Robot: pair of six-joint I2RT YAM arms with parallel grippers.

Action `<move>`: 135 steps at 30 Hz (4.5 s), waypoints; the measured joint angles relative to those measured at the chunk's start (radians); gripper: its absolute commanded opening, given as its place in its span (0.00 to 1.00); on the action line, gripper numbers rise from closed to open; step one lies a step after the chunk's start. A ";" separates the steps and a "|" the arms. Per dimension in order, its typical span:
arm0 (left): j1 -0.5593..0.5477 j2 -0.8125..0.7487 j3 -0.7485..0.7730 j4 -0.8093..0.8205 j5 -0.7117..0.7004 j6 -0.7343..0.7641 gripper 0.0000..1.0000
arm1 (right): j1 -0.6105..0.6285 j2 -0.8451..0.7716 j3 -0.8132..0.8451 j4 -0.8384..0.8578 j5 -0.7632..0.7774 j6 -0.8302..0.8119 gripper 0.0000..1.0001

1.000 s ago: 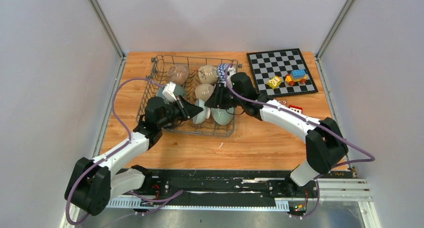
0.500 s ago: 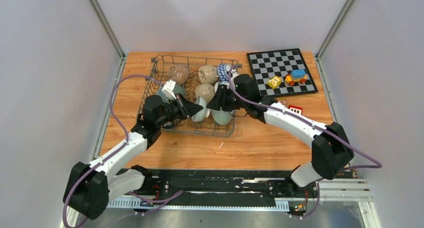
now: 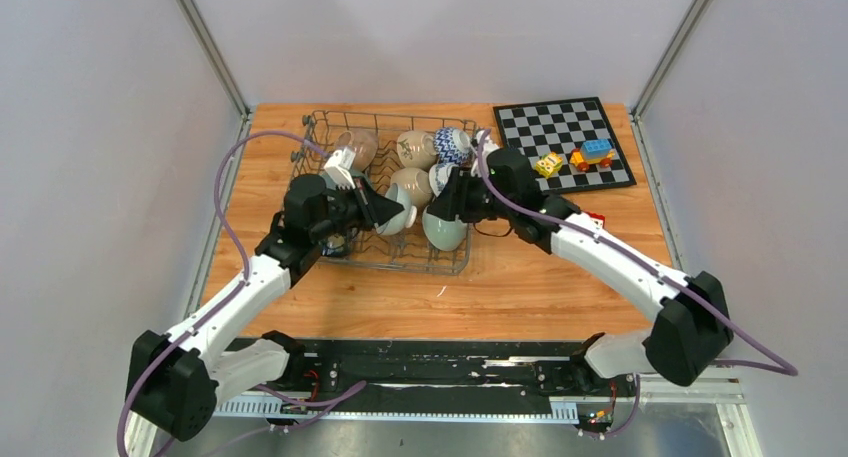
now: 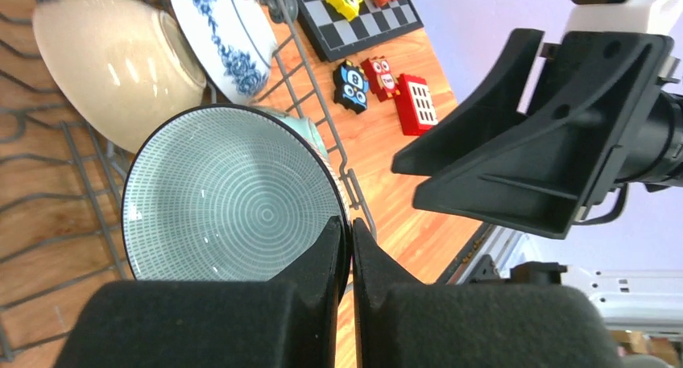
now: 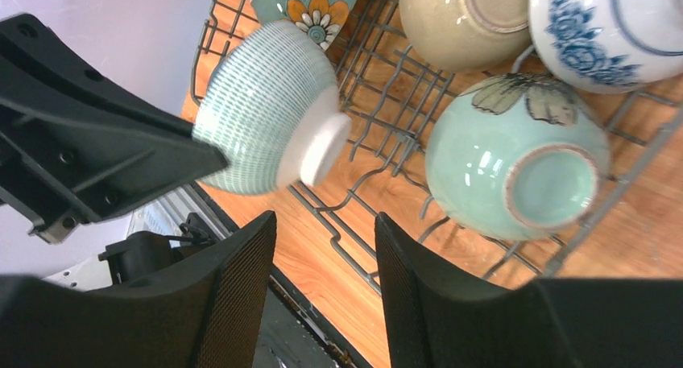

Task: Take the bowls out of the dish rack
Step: Place the bowl at the center of the board.

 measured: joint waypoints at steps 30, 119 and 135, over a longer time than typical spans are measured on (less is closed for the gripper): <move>-0.811 -0.108 0.329 -0.660 -0.606 1.132 0.00 | -0.028 -0.423 0.201 -0.616 0.100 -0.315 0.73; -1.000 -0.235 0.177 -0.665 -0.633 1.304 1.00 | 0.418 0.112 0.448 -0.795 0.372 -0.447 0.04; -0.933 -0.257 0.279 -0.522 -1.008 0.919 1.00 | -0.129 -0.323 0.336 -0.812 0.504 -0.418 0.04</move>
